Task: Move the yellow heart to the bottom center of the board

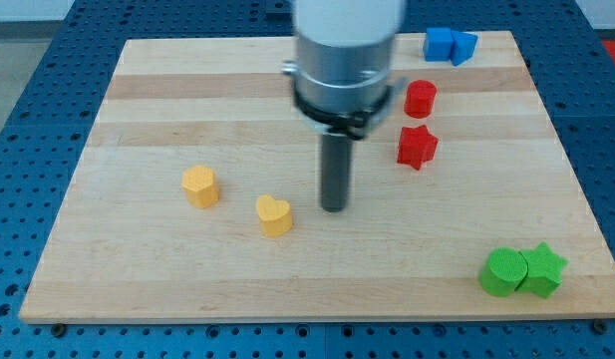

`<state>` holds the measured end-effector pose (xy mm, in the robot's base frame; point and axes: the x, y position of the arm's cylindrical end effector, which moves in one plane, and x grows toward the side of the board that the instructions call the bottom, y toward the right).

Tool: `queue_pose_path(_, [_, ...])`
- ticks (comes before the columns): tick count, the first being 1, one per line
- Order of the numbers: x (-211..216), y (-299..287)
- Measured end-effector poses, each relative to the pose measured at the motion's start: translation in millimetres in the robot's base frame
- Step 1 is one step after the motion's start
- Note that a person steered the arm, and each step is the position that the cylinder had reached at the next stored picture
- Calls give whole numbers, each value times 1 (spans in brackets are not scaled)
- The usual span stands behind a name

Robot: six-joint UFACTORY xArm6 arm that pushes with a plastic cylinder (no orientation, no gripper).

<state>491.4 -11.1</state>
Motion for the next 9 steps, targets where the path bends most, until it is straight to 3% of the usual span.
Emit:
queue_pose_path(1, [-5, -68])
queue_pose_path(2, [22, -102])
queue_pose_path(3, [58, -100])
queue_pose_path(4, [58, -99])
queue_pose_path(6, [-12, -109])
queue_pose_path(7, [-12, -81])
queue_pose_path(9, [55, -42])
